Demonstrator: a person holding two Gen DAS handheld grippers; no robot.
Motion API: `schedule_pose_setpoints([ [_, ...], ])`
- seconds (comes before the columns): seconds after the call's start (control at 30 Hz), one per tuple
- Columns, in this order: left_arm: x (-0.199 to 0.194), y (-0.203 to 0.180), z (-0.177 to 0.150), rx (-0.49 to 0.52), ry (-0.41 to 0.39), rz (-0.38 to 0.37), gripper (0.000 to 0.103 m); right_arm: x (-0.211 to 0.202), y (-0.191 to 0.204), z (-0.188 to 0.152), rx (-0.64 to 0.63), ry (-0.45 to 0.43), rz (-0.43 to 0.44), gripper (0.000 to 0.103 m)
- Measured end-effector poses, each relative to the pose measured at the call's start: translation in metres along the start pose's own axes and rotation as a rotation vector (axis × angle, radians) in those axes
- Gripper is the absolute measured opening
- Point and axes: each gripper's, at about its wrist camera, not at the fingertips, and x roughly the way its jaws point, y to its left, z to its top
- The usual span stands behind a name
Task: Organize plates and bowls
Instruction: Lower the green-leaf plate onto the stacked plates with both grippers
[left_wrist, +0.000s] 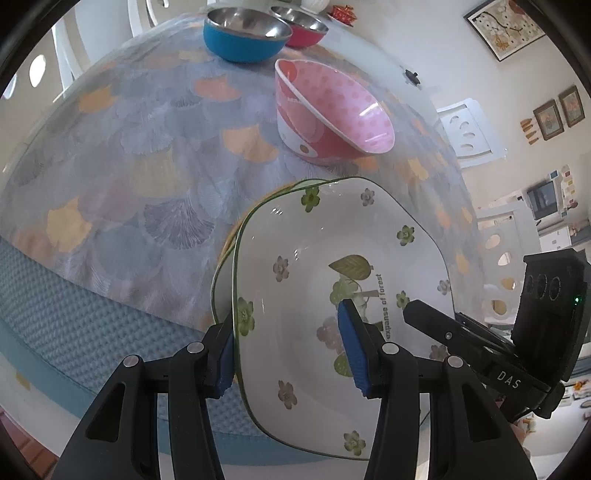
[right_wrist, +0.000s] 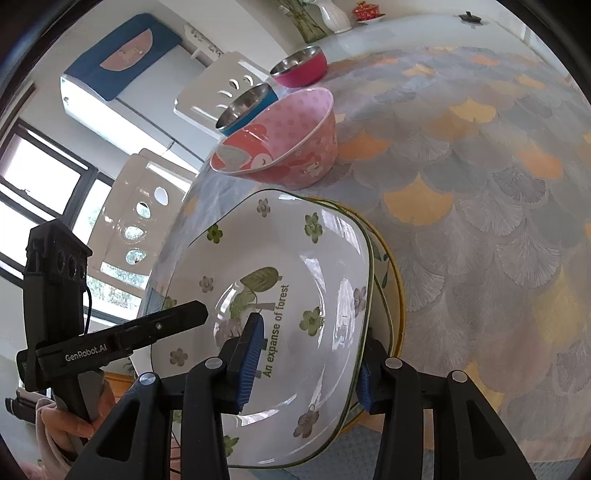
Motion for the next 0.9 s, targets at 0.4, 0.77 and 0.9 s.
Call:
schedule_pose_setpoints([
  [0.4,0.002,0.003,0.005,-0.052,0.065,0.01,0.046,-0.002,0.002,-0.003,0.019,0.024,-0.011,0.044],
  [0.77,0.001,0.0,0.011,-0.059,0.088,0.05,0.047,-0.006,0.001,-0.008,0.077,0.047,-0.002,0.049],
  [0.9,0.0,0.003,0.012,-0.066,0.1,0.049,0.048,-0.007,0.002,-0.009,0.116,0.047,-0.003,0.053],
])
